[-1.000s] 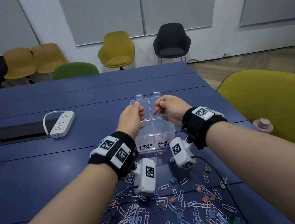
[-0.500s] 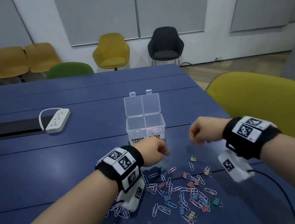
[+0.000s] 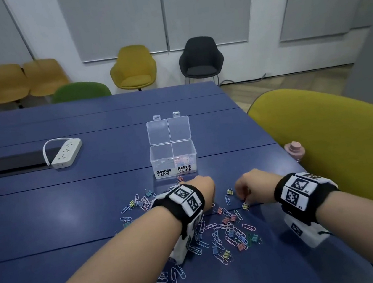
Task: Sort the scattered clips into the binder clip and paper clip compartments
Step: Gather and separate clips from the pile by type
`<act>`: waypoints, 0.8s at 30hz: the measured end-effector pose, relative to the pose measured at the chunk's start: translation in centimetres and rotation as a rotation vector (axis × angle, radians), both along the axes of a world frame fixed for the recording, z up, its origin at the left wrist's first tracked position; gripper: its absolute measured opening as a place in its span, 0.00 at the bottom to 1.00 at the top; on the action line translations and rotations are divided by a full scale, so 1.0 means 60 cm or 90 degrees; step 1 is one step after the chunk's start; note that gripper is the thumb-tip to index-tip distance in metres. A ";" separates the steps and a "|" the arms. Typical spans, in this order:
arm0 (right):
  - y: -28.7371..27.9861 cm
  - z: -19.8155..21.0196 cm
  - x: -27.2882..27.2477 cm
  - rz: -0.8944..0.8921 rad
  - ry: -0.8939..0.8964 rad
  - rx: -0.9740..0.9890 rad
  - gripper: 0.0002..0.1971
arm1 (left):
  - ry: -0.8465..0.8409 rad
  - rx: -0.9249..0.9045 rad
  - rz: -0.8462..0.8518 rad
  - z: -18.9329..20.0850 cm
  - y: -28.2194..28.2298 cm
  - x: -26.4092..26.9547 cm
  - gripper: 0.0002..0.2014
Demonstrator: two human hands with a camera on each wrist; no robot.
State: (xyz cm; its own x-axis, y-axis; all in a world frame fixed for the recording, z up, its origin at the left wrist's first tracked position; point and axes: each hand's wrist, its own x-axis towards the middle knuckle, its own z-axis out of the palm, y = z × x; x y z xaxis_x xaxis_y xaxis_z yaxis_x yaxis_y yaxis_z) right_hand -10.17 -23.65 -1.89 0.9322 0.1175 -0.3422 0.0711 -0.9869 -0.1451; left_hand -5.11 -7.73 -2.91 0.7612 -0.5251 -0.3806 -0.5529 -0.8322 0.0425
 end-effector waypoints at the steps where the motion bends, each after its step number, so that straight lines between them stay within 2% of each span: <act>1: -0.001 -0.002 -0.001 0.003 0.001 -0.005 0.07 | 0.003 -0.005 -0.010 0.000 -0.005 -0.001 0.10; 3: -0.003 -0.008 -0.002 0.001 0.000 -0.007 0.10 | 0.002 -0.041 -0.040 -0.002 -0.014 -0.003 0.10; 6: 0.003 -0.008 -0.006 -0.012 -0.024 -0.020 0.05 | -0.006 -0.110 -0.096 -0.003 -0.024 -0.004 0.15; 8: 0.010 -0.010 -0.004 -0.021 -0.034 -0.041 0.10 | -0.007 -0.120 -0.141 -0.003 -0.031 0.000 0.19; 10: 0.015 -0.014 0.001 -0.040 -0.034 -0.036 0.11 | 0.012 -0.135 -0.158 -0.007 -0.032 0.007 0.18; 15: 0.019 -0.024 0.009 -0.072 -0.012 -0.026 0.09 | 0.052 -0.168 -0.106 -0.011 -0.023 0.010 0.13; 17: 0.020 -0.026 0.007 -0.077 -0.003 -0.024 0.04 | 0.048 -0.158 -0.097 -0.012 -0.024 0.007 0.12; 21: 0.016 -0.023 0.000 -0.099 0.003 -0.013 0.04 | 0.028 -0.132 -0.071 -0.018 -0.022 0.005 0.09; 24: 0.006 -0.015 -0.011 -0.131 -0.040 0.031 0.02 | 0.026 -0.080 -0.040 -0.022 -0.021 0.004 0.06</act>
State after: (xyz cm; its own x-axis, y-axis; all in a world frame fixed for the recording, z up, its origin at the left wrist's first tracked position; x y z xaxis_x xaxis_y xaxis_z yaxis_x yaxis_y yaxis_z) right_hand -10.82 -23.30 -2.80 0.9575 -0.0626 -0.2815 -0.1210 -0.9733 -0.1949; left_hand -4.86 -8.98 -4.25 0.7103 -0.6172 -0.3385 -0.6001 -0.7823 0.1671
